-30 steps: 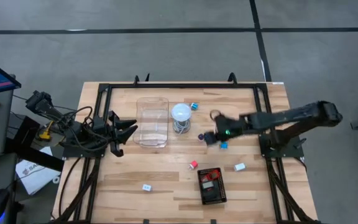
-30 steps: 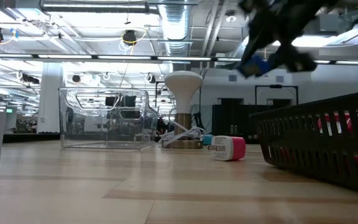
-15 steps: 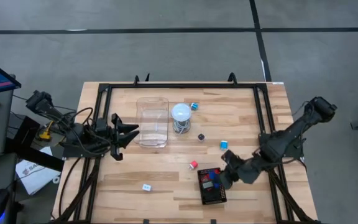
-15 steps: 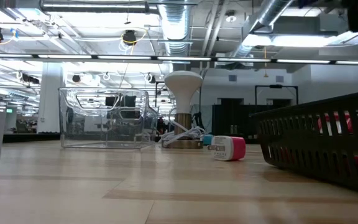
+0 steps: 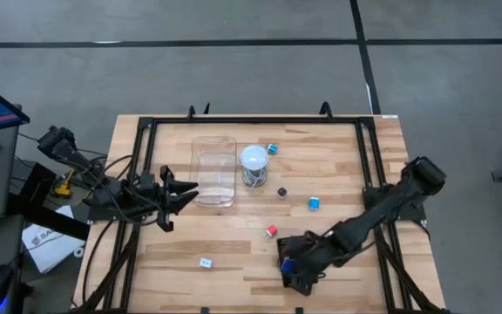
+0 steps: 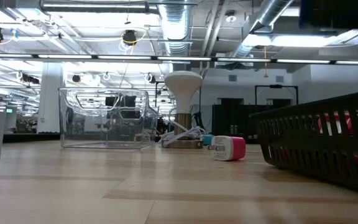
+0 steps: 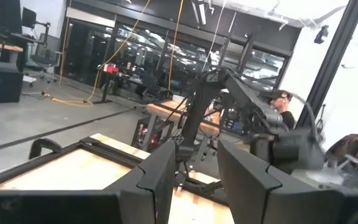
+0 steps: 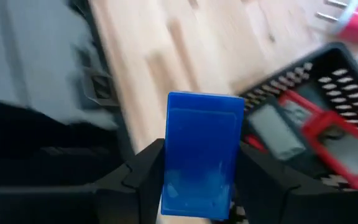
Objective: Pick & Place Office items
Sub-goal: Put the blue digital clock into the black bin, then put the right white charger adapter into the transparent bin
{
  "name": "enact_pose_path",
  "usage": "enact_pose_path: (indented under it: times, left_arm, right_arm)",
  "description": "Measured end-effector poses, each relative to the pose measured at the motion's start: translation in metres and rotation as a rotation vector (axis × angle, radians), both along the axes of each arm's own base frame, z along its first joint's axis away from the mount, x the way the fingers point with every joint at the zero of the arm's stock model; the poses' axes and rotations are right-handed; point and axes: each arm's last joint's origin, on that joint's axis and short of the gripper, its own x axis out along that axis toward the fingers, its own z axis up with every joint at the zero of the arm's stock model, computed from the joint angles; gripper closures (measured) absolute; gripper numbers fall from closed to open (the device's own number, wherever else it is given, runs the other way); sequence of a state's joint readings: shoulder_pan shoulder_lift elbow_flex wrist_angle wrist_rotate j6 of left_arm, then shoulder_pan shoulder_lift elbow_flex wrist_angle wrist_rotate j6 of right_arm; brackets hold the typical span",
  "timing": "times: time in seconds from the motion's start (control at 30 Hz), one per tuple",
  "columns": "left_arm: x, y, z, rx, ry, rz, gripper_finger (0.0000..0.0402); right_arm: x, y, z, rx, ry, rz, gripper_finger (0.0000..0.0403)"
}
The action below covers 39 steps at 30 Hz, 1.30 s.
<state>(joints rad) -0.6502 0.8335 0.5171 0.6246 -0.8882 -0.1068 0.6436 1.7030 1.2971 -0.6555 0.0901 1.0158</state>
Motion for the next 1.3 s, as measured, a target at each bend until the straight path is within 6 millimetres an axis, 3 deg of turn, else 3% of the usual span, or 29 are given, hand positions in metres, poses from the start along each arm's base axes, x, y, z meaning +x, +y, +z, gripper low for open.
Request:
enact_pose_path:
  times: [0.13,0.37,0.77,0.87,1.03,1.13,1.3]
  left_arm:
    - [0.000,0.000,0.000,-0.004,0.003,-0.002,0.0284]
    - [-0.002,-0.004,-0.001,-0.001,0.006,-0.023,0.0284]
    - [-0.004,-0.006,-0.001,-0.004,0.016,-0.018,0.0284]
    - [-0.004,-0.006,-0.001,-0.004,0.016,-0.018,0.0284]
    - [-0.004,-0.006,-0.002,-0.002,0.018,-0.017,0.0284]
    - [-0.004,-0.006,-0.002,-0.001,0.019,-0.017,0.0284]
    - [-0.004,-0.007,-0.003,0.009,0.030,-0.017,0.0284]
  right_arm:
    - [0.004,0.000,-0.019,-0.110,0.109,0.096,0.0238]
    - [0.000,-0.005,-0.045,-0.158,0.215,0.166,0.0226]
    - [0.007,-0.013,-0.042,-0.144,0.199,0.116,0.0179]
    - [0.006,-0.016,-0.034,-0.128,0.172,0.062,0.0173]
    - [-0.007,-0.030,-0.001,-0.153,0.078,-0.142,0.0173]
    - [-0.027,-0.040,0.020,-0.188,0.073,-0.229,0.0173]
    - [-0.075,-0.053,0.044,-0.274,0.223,-0.201,0.0173]
